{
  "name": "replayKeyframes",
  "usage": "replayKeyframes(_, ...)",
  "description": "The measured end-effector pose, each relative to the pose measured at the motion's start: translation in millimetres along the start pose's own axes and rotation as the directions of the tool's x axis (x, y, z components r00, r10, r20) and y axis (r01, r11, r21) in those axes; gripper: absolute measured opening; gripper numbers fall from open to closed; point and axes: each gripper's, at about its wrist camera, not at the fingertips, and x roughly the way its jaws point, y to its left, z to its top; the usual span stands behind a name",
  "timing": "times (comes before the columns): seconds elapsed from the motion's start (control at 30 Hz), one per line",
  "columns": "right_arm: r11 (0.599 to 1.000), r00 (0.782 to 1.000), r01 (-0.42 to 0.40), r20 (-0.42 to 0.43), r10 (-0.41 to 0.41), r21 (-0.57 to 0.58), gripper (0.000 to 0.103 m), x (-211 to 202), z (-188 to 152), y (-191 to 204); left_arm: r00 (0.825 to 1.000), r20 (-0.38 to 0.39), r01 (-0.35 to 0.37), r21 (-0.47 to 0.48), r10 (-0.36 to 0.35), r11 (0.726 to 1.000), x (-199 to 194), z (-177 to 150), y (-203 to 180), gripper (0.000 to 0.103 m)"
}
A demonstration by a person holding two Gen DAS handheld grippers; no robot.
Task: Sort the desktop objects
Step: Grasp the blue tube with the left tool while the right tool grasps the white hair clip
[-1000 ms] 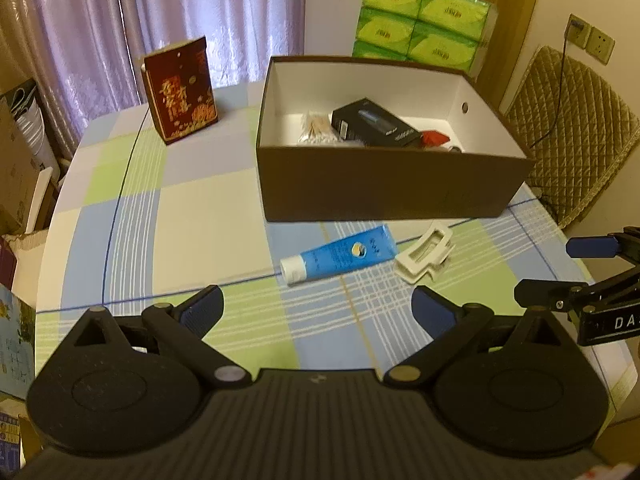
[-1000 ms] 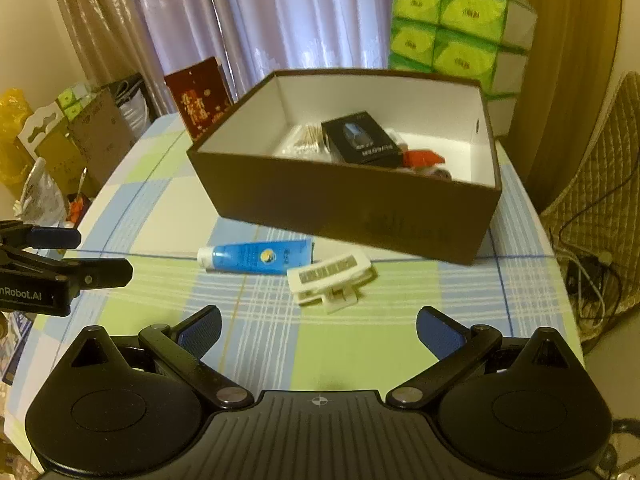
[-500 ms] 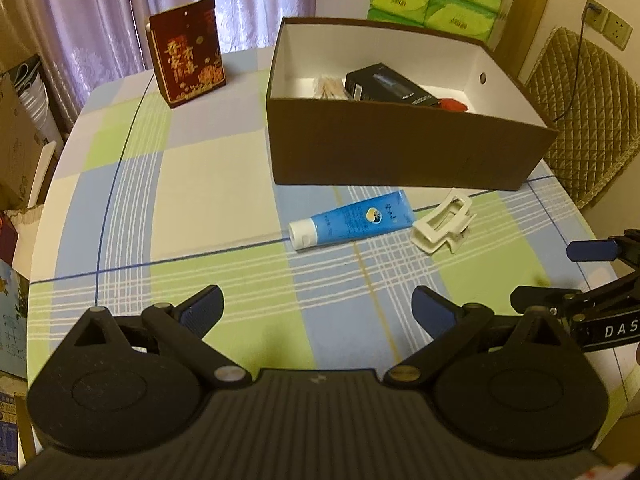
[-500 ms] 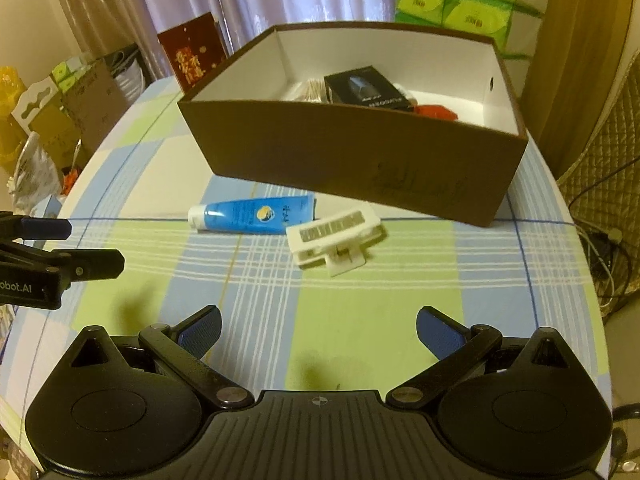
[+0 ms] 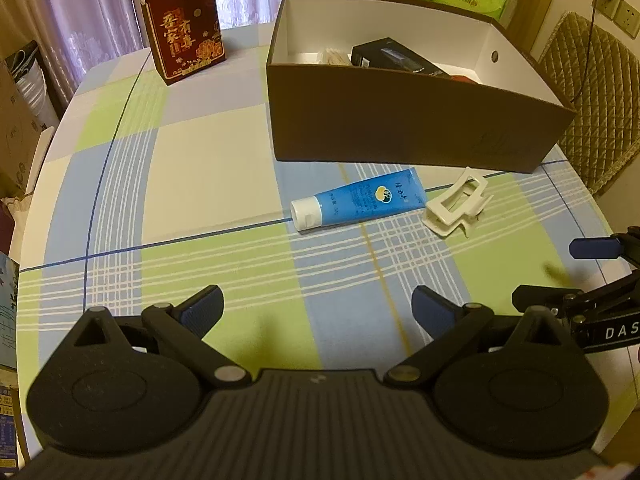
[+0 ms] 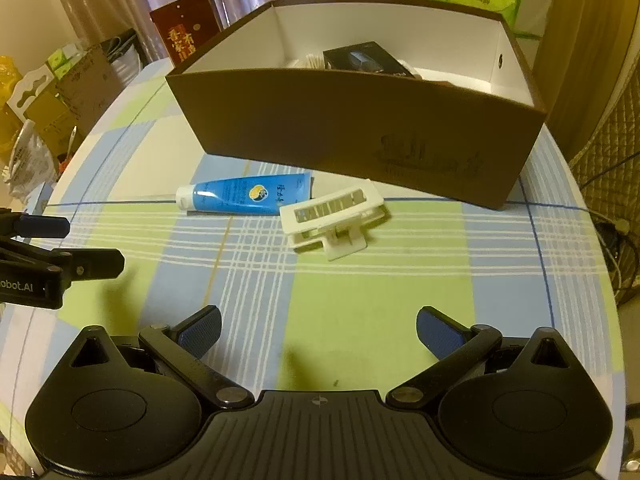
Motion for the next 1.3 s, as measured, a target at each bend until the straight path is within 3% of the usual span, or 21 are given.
replayKeyframes(0.5, 0.999, 1.0, -0.016, 0.021, 0.017, -0.032, 0.101, 27.7, 0.6, -8.7, 1.0, -0.013, 0.002, 0.026, -0.001, 1.0, 27.4, 4.0, 4.9, 0.099)
replayKeyframes(0.8, 0.999, 1.0, -0.002, 0.008, 0.002, -0.047, 0.101, 47.2, 8.4, -16.9, 1.0, -0.006, 0.015, 0.136, -0.014, 0.991, 57.0, 21.6, 1.0, 0.098)
replayKeyframes(1.07, 1.0, 1.0, 0.022, -0.009, -0.022, -0.004, 0.101, 55.8, 11.0, -33.6, 1.0, -0.001, 0.006, 0.303, -0.006, 0.953, 86.6, 40.9, -9.1, 0.092)
replayKeyframes(1.3, 0.998, 0.999, 0.043, -0.018, -0.043, 0.044, 0.101, 55.8, 9.8, -47.3, 0.999, -0.004, 0.047, 0.449, -0.051, 0.892, 110.0, 50.9, -28.0, 0.079)
